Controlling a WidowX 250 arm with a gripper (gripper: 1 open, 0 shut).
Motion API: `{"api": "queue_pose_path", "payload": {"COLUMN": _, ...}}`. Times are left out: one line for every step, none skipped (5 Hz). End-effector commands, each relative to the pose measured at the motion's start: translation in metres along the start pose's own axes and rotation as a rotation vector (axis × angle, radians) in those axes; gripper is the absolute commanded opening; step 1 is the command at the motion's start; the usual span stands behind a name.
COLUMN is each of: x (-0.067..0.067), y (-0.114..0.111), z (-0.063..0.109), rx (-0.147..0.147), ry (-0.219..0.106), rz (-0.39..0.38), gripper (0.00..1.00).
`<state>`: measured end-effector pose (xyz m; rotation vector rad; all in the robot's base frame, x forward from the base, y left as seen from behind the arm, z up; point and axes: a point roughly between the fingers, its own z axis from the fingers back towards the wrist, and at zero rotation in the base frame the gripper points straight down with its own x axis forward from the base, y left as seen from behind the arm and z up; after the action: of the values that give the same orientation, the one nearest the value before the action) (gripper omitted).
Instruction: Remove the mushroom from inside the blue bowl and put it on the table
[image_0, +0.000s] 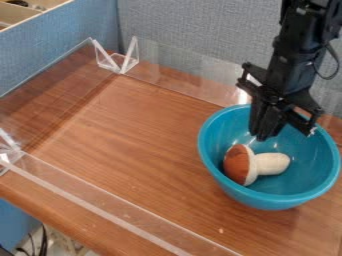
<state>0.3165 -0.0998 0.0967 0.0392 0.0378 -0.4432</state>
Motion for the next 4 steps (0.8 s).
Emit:
{"api": "queue_pose_path", "payload": {"x": -0.0007, "y": 0.0024, "z": 0.0296, "rx": 0.015, "ry": -0.101, "rz": 0.007, "gripper": 1.0}}
{"api": "queue_pose_path", "payload": {"x": -0.0005, "y": 0.0018, "z": 0.0282, "rx": 0.017, "ry": -0.107, "rz": 0.003, "gripper": 0.0}}
{"api": "queue_pose_path", "payload": {"x": 0.0003, "y": 0.0007, "z": 0.024, "rx": 0.018, "ry": -0.106, "rz": 0.0, "gripper": 0.0}}
{"api": "queue_pose_path", "payload": {"x": -0.0011, "y": 0.0005, "z": 0.0256, "rx": 0.022, "ry": -0.119, "rz": 0.001, "gripper": 1.0}}
